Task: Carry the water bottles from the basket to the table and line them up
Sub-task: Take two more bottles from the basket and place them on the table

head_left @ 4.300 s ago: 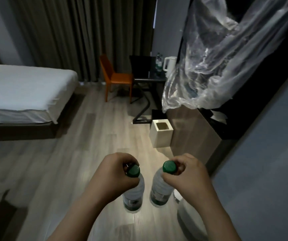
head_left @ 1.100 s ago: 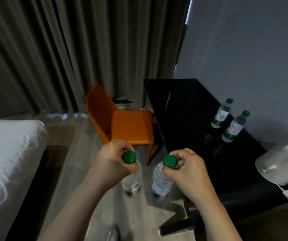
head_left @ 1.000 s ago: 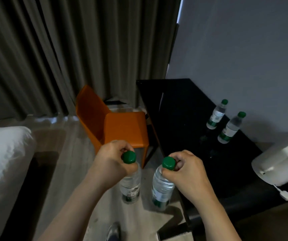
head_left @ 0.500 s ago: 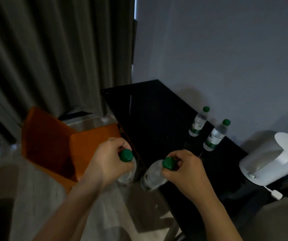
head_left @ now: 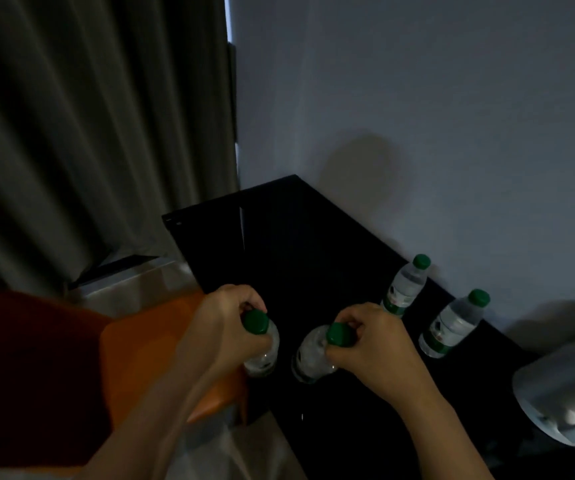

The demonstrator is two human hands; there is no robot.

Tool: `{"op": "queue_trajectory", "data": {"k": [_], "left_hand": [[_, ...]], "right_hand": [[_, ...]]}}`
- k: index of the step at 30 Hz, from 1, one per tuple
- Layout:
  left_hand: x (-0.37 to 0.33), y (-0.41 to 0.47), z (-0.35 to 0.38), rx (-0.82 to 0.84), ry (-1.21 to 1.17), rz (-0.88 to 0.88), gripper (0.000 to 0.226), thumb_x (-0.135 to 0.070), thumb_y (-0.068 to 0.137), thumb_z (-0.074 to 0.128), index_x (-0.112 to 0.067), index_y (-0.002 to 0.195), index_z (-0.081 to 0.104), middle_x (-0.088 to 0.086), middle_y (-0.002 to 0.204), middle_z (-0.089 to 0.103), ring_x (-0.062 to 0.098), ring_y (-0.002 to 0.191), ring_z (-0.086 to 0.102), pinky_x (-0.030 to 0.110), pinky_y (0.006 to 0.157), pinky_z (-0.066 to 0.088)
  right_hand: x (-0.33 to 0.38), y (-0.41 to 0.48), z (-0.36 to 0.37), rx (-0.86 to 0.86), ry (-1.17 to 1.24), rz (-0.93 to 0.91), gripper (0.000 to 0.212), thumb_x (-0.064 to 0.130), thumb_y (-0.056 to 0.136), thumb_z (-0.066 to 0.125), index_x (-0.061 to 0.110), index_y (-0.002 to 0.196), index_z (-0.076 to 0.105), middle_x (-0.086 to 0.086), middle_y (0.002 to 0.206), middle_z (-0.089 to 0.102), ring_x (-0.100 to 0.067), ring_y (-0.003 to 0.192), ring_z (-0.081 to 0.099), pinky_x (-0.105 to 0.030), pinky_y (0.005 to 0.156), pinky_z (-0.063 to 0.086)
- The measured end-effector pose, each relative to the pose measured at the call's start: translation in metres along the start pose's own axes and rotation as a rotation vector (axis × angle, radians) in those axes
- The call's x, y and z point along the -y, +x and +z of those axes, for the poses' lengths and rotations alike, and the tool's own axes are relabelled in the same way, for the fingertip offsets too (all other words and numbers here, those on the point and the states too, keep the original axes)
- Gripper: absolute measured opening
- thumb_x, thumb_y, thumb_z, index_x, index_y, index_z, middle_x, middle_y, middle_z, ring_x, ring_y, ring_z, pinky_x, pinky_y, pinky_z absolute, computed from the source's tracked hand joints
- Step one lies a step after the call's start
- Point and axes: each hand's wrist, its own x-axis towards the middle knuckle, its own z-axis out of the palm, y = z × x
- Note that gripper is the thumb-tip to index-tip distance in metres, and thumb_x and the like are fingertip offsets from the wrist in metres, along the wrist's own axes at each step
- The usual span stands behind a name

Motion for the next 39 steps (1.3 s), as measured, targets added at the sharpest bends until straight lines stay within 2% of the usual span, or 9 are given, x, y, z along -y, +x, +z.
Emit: {"op": "queue_trajectory", "data": {"k": [6,11,14,16,21,26,30,34,39], "left_hand": [[0.006,0.065,0.011,0.044,0.009,-0.016,0.027,-0.011,0.062,0.077,-0.022,0.082,0.064,-0.003,0.089,0.058,0.009,0.079,0.059,0.019,0.060,0.045],[0.012,0.117,0.019,0.161,-0.043,0.003,0.026,-0.006,0.065,0.077,-0.022,0.080,0.063,0.003,0.093,0.060,0.017,0.085,0.059,0.038,0.074,0.052],[0.015,0.151,0.025,0.253,-0.035,0.020,0.025,-0.009,0.065,0.077,-0.016,0.087,0.066,0.002,0.096,0.059,0.014,0.088,0.059,0.035,0.078,0.053],[0.018,0.174,0.029,0.297,-0.042,0.028,0.026,-0.009,0.065,0.078,-0.017,0.088,0.066,0.001,0.097,0.058,0.012,0.089,0.057,0.030,0.079,0.051],[0.023,0.233,0.046,0.332,-0.034,0.093,0.025,-0.010,0.063,0.079,-0.018,0.082,0.066,-0.005,0.091,0.058,0.009,0.084,0.058,0.019,0.070,0.047],[0.025,0.282,0.064,0.344,-0.020,0.121,0.022,-0.009,0.063,0.076,-0.017,0.081,0.067,-0.002,0.091,0.058,0.010,0.081,0.059,0.025,0.072,0.052],[0.026,0.312,0.081,0.386,-0.003,0.140,0.023,-0.007,0.064,0.076,-0.014,0.084,0.067,0.001,0.093,0.058,0.014,0.083,0.058,0.022,0.069,0.045],[0.029,0.330,0.098,0.421,0.024,0.158,0.022,-0.006,0.066,0.075,-0.013,0.086,0.067,0.000,0.093,0.057,0.014,0.083,0.058,0.017,0.065,0.042],[0.031,0.339,0.113,0.438,0.070,0.138,0.020,-0.007,0.068,0.073,-0.015,0.084,0.066,-0.001,0.094,0.056,0.015,0.084,0.058,0.024,0.070,0.047]], "right_hand": [[-0.013,0.053,-0.008,-0.091,-0.014,0.048,0.023,0.026,0.059,0.077,0.024,0.079,0.064,0.007,0.082,0.056,-0.005,0.066,0.056,-0.016,0.053,0.043],[-0.028,0.087,-0.010,-0.100,0.000,0.130,0.017,0.027,0.058,0.075,0.022,0.067,0.062,0.005,0.072,0.057,-0.004,0.055,0.053,-0.018,0.049,0.041],[-0.034,0.100,-0.009,-0.109,-0.014,0.188,0.016,0.027,0.060,0.074,0.020,0.067,0.062,0.002,0.065,0.058,-0.004,0.052,0.050,-0.019,0.048,0.040],[-0.037,0.108,-0.010,-0.136,-0.016,0.234,0.016,0.025,0.060,0.076,0.021,0.068,0.063,0.002,0.068,0.060,-0.006,0.057,0.055,-0.023,0.050,0.046],[-0.043,0.129,-0.012,-0.198,-0.094,0.288,0.014,0.020,0.064,0.075,0.023,0.071,0.063,0.009,0.070,0.059,-0.003,0.065,0.058,-0.014,0.052,0.044],[-0.050,0.154,-0.015,-0.209,-0.127,0.357,0.016,0.021,0.064,0.073,0.020,0.078,0.064,0.004,0.081,0.061,-0.006,0.068,0.058,-0.023,0.059,0.051],[-0.057,0.165,-0.016,-0.221,-0.100,0.423,0.015,0.019,0.067,0.074,0.020,0.079,0.065,0.004,0.084,0.061,-0.009,0.070,0.060,-0.032,0.062,0.055],[-0.062,0.168,-0.015,-0.234,-0.112,0.421,0.021,0.023,0.071,0.074,0.021,0.090,0.065,0.006,0.090,0.060,-0.008,0.077,0.061,-0.031,0.068,0.056],[-0.069,0.175,-0.011,-0.265,-0.117,0.472,0.030,0.025,0.071,0.075,0.023,0.098,0.063,0.010,0.093,0.058,-0.005,0.079,0.061,-0.029,0.069,0.057]]}}
